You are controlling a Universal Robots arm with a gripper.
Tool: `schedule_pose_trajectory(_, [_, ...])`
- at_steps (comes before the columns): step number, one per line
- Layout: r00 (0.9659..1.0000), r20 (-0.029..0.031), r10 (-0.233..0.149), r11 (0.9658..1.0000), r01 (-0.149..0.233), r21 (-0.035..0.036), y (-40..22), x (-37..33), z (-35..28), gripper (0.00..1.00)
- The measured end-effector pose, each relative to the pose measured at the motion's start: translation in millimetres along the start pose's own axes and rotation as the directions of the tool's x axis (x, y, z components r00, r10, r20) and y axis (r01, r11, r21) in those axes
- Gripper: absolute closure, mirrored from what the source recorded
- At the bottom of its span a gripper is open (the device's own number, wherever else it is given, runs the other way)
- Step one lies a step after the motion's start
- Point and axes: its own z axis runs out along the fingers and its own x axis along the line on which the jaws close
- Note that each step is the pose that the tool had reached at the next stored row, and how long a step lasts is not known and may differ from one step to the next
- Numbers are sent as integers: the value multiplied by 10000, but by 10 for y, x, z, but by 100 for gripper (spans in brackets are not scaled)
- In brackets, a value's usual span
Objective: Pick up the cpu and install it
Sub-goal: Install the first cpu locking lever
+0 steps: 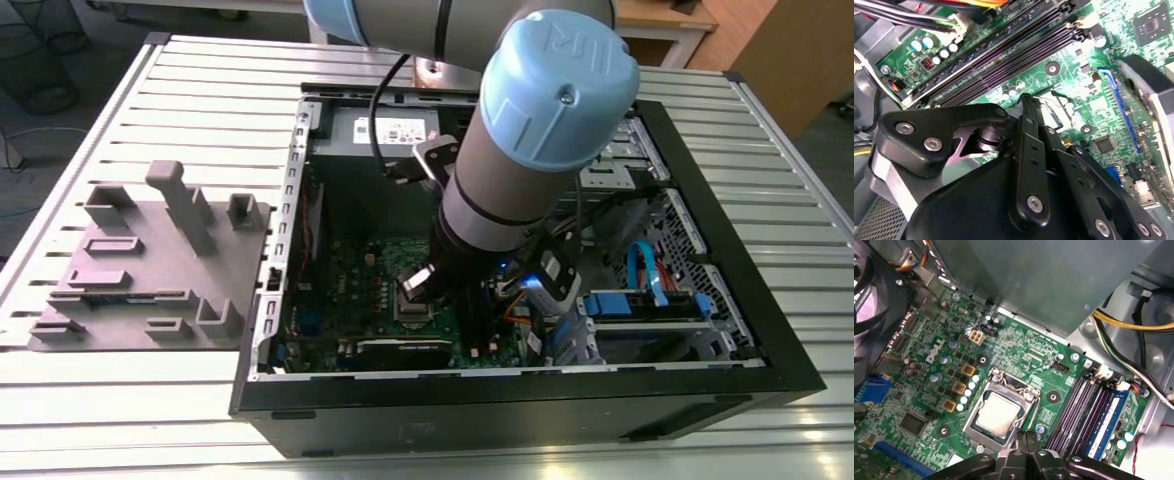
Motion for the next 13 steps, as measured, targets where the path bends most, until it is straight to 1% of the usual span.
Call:
schedule_pose_trajectory(5, [10000, 2, 34, 10000, -34, 6, -9, 4, 7, 89])
schedule_pose_trajectory(7, [10000, -2, 71, 10000, -71, 22, -20, 9, 11, 89])
schedule_pose_trajectory(9, [9999, 5, 100, 9999, -100, 36, -28, 11, 31, 89])
schedule_pose_trajectory(13, [9999, 45, 132, 9999, -132, 55, -39, 11, 101, 89])
